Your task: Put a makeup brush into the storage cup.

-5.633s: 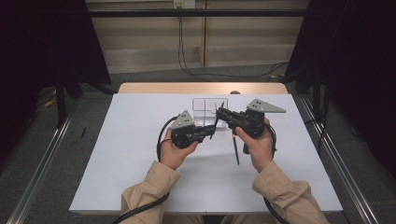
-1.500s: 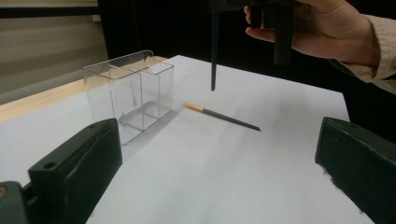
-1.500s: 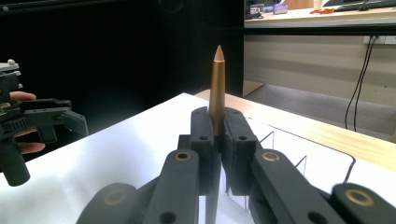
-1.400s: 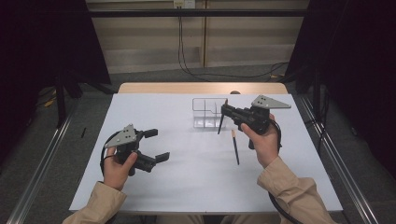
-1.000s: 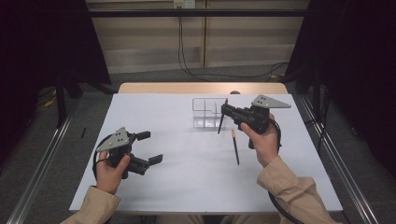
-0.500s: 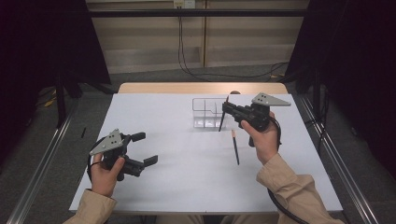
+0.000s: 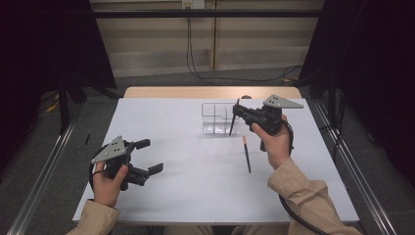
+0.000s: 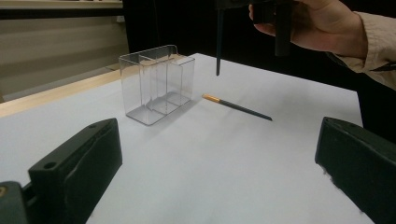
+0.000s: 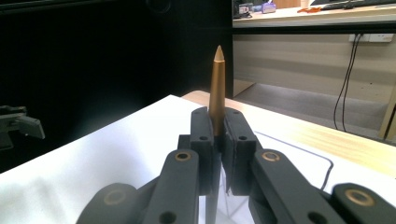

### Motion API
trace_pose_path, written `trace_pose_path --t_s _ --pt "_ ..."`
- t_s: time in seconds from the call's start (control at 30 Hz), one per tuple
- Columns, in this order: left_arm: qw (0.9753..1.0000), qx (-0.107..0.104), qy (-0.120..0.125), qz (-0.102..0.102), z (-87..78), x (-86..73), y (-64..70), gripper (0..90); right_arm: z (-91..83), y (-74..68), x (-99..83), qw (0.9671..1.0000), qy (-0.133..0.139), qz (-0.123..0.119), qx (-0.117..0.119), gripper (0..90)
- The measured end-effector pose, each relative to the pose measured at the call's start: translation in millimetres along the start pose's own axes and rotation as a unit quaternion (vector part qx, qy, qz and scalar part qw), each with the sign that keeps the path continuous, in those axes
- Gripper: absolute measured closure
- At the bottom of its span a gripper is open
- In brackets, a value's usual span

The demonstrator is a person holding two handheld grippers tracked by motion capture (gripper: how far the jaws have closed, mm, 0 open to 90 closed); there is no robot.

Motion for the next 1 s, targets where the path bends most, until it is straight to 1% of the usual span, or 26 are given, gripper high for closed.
trace_pose_path --t_s 0.13,0.4,0.57,0.63,0.8,0.97,1.0 --pt "1.0 0.002 0.0 -0.004 -0.3 -0.7 -0.2 0.6 2.2 2.4 4.5 1.0 0.001 -0.007 -0.004 84.3" --pt "1.0 -0.002 0.0 -0.004 0.6 -1.3 0.8 0.6 9.9 7.6 8.9 0.9998 -0.002 -0.018 -0.011 84.2" --pt "1.0 -0.002 -0.002 -0.005 0.9 -2.5 0.8 0.6 11.7 12.5 13.8 0.9996 0.003 -0.021 -0.017 84.2" --pt "1.0 -0.001 -0.003 -0.003 0.6 -2.3 1.1 0.6 12.1 14.0 16.0 0.9995 0.004 -0.022 -0.021 84.2" --pt "1.0 -0.002 0.001 -0.005 0.6 -1.4 1.6 0.6 14.9 17.6 21.0 0.9991 0.002 -0.031 -0.027 84.2" --pt "0.9999 -0.006 0.001 -0.008 1.9 -3.2 1.8 0.6 21.4 20.0 23.8 0.9987 0.002 -0.04 -0.033 84.2" --pt "0.9999 -0.006 0.001 -0.009 2.1 -3.3 1.9 0.6 23.1 21.0 24.0 0.9984 0.0 -0.045 -0.034 84.2"
Point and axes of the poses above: each handheld gripper's, and its own axes: z roughly forward along the jaws, x roughly out of its top, y roughly to its right, the point moved 3 cm from there along z, roughly forward along the jaws, and after that the axes turned 6 degrees about y, right-handed, at the moved point
